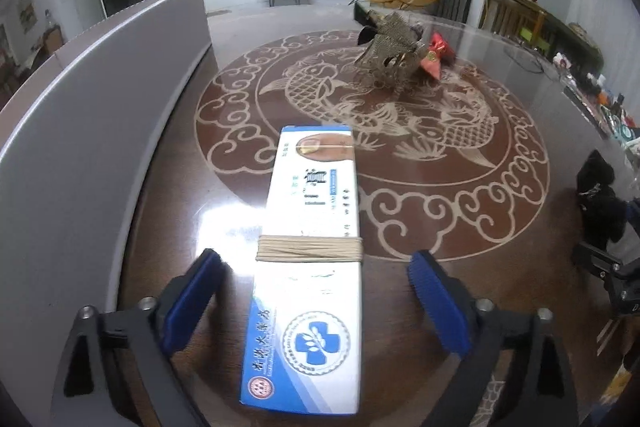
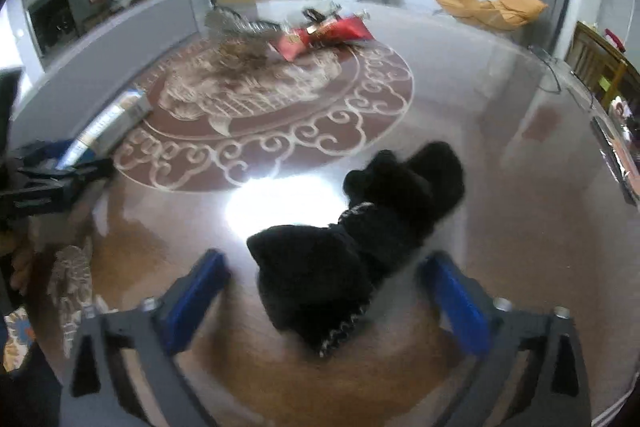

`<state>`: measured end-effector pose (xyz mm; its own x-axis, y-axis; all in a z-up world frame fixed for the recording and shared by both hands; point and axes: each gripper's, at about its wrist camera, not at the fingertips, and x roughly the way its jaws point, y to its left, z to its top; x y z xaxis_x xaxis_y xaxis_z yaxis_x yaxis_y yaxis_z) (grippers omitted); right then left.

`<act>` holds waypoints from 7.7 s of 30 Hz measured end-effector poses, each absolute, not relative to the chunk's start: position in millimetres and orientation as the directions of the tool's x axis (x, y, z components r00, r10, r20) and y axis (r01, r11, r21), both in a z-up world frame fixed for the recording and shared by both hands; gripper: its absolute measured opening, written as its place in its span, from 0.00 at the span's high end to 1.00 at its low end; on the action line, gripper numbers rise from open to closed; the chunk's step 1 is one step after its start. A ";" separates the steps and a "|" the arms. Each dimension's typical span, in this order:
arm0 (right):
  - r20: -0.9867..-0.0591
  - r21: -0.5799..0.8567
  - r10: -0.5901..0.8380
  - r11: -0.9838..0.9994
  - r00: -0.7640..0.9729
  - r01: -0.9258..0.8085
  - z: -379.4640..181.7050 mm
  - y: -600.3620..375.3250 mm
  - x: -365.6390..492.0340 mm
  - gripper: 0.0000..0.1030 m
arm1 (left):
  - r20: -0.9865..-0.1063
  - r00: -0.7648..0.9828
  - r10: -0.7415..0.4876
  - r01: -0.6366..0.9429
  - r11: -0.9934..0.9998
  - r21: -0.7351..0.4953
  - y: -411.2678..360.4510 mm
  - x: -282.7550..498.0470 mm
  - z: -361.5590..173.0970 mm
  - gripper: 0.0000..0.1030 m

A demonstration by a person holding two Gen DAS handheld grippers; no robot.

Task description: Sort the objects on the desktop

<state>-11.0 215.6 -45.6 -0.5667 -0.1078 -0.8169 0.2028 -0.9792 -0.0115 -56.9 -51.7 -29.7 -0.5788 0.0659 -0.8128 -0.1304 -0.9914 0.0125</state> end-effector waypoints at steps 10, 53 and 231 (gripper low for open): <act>-0.813 -0.012 -0.093 -0.984 -0.575 0.175 -48.3 219.5 -16.0 0.00 | -0.818 -0.573 0.058 -0.119 -0.993 0.013 -51.4 -58.4 -31.2 0.00; -0.852 0.049 -0.136 -0.982 -0.506 0.183 -39.4 228.3 -26.8 0.02 | -0.889 -0.454 0.060 -0.156 -0.988 0.013 -46.9 -74.5 -29.2 0.00; -0.812 -0.019 0.073 -0.995 -0.579 -0.099 -50.1 291.2 -43.8 0.00 | -0.813 -0.553 0.185 -0.319 -0.948 0.002 101.8 -116.4 -14.6 0.00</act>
<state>-43.8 291.2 -50.1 -0.5786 0.0733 -0.8123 -0.0990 -0.9949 -0.0193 -116.4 101.8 -14.6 -0.5527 0.1848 -0.8126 -0.3193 -0.9476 0.0017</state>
